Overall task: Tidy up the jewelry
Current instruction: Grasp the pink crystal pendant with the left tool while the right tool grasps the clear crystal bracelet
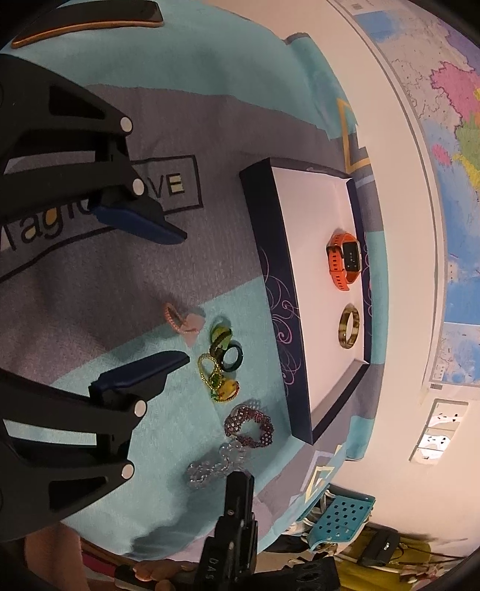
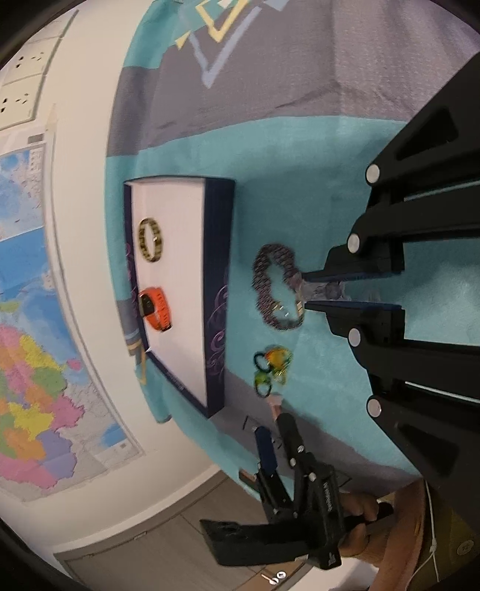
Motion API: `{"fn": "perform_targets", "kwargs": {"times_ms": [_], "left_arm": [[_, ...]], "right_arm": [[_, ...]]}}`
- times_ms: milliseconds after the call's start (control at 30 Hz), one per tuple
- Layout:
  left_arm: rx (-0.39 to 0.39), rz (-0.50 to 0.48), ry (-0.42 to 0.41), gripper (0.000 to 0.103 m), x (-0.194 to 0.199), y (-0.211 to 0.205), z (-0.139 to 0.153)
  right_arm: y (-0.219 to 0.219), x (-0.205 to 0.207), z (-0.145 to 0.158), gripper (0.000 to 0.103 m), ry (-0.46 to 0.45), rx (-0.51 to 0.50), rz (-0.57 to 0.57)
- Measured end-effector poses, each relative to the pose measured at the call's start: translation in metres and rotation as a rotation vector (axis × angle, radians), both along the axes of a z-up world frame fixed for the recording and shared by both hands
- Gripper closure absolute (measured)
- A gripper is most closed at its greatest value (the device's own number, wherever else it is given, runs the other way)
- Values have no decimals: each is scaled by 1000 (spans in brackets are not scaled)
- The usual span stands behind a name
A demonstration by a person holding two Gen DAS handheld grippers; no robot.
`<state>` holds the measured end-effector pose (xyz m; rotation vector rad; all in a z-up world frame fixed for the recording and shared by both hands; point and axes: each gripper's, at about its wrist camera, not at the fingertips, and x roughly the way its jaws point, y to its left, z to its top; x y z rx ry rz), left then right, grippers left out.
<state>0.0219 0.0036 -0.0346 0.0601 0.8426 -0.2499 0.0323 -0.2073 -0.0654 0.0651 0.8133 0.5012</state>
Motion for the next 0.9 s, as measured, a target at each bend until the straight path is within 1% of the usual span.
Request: {"fn": "perform_targets", "kwargs": {"times_ms": [67,133,167,233,267,333,367,400,433,467,500,567,600,667,767,900], "left_arm": [[-4,0,5,44,1,0,-1],[-11,-5,12,45,2,0,-1],[-14,-7,15,45,3,0,-2],[-13,-14,20,47,5,-2,-3],[-11,-18,24,51,6,-3,-3],[-10,-25,33,55,8,-4,-5],[-6,-25,35,59,9,-5,-5],[-4,-27,35,66,9,-6,-5],[-5,-33,36,71,9,-6,-5],[-7,-39,39,79,9,-7,-5],[-10,-43,42,84,9,-8,-5],[-9,-51,43,90,8,-9,-5],[-8,-58,43,96,8,-10,-5],[-16,-62,48,99,8,-10,-5],[-28,-56,49,99,7,-8,-4],[-63,-54,45,99,6,-4,1]], "right_arm": [[-2,0,-4,65,10,7,-11],[-1,-1,-5,65,11,3,-7],[1,-1,-6,62,13,-1,-1],[4,0,-9,62,16,-20,0],[6,0,-10,62,13,-33,0],[10,0,-10,63,3,-46,0],[10,0,-10,71,4,-46,1],[10,1,-10,80,6,-47,3],[11,1,-11,80,7,-51,2],[10,1,-10,81,6,-51,2],[10,1,-10,83,4,-52,3],[9,0,-9,87,-2,-49,2],[9,0,-8,88,-3,-48,0],[7,0,-7,88,-6,-47,-3],[5,0,-5,88,-6,-28,-3],[2,0,1,88,-16,-3,-5]]}}
